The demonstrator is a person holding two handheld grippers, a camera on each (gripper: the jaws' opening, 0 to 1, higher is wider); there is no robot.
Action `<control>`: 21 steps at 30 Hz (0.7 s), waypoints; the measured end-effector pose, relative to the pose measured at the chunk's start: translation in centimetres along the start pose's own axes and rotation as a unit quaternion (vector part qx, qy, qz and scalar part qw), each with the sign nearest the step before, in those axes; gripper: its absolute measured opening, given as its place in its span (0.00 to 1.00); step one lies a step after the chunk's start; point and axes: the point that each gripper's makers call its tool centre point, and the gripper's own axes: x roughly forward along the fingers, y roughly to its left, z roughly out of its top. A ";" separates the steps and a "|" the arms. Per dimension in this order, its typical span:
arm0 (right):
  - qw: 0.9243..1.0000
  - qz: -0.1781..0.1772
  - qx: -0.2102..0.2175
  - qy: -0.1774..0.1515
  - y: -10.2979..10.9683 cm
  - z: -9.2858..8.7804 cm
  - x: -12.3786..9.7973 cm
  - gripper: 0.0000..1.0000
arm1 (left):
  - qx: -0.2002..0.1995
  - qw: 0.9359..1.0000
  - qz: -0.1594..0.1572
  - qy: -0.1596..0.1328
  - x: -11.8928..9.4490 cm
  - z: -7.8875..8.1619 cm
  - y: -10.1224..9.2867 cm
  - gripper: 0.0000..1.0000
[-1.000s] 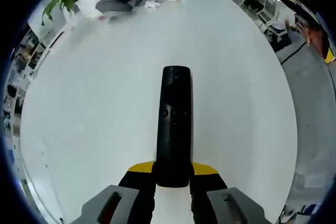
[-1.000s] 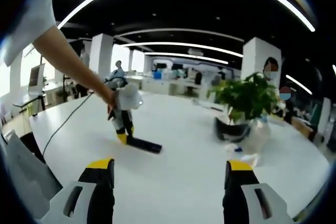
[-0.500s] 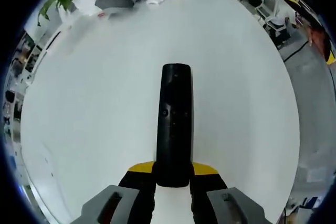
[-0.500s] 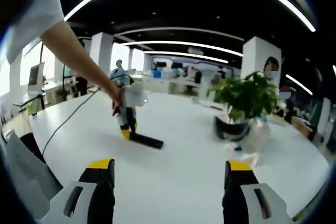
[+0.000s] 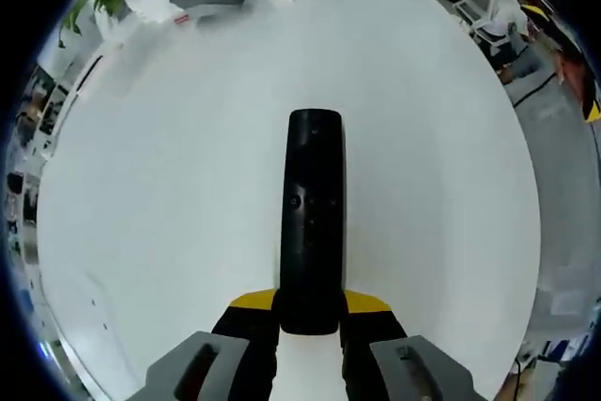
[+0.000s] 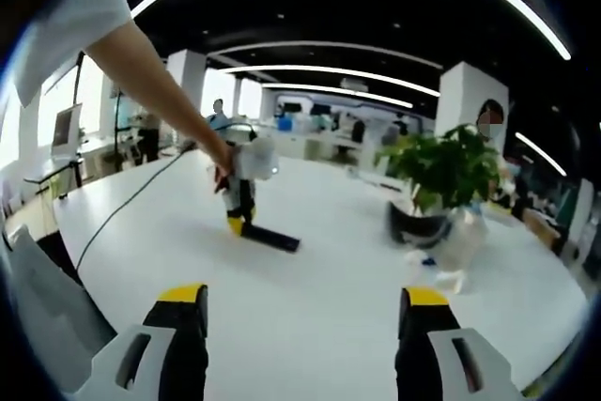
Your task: Press the specified remote control buttons in sequence, fully releasing each button before pressing the next.
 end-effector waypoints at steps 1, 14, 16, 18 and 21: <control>1.000 0.000 0.000 0.002 0.0 0.0 0.0 0.82 | 0.000 1.000 0.000 0.001 0.0 0.0 0.3 0.23; 1.000 0.006 -0.006 0.011 0.3 -0.4 0.2 0.81 | 0.009 1.000 0.000 0.018 -0.1 0.1 1.5 0.24; 1.000 0.006 -0.006 0.010 0.4 -0.3 0.2 0.81 | 0.013 1.000 0.003 0.020 -0.1 0.1 1.4 0.24; 1.000 0.007 -0.005 0.010 0.4 -0.3 0.2 0.81 | 0.010 0.999 0.013 0.028 0.1 0.2 1.4 0.24; 1.000 0.006 -0.006 0.011 0.4 -0.3 0.2 0.81 | 0.004 0.999 0.015 0.030 -0.1 0.2 1.2 0.24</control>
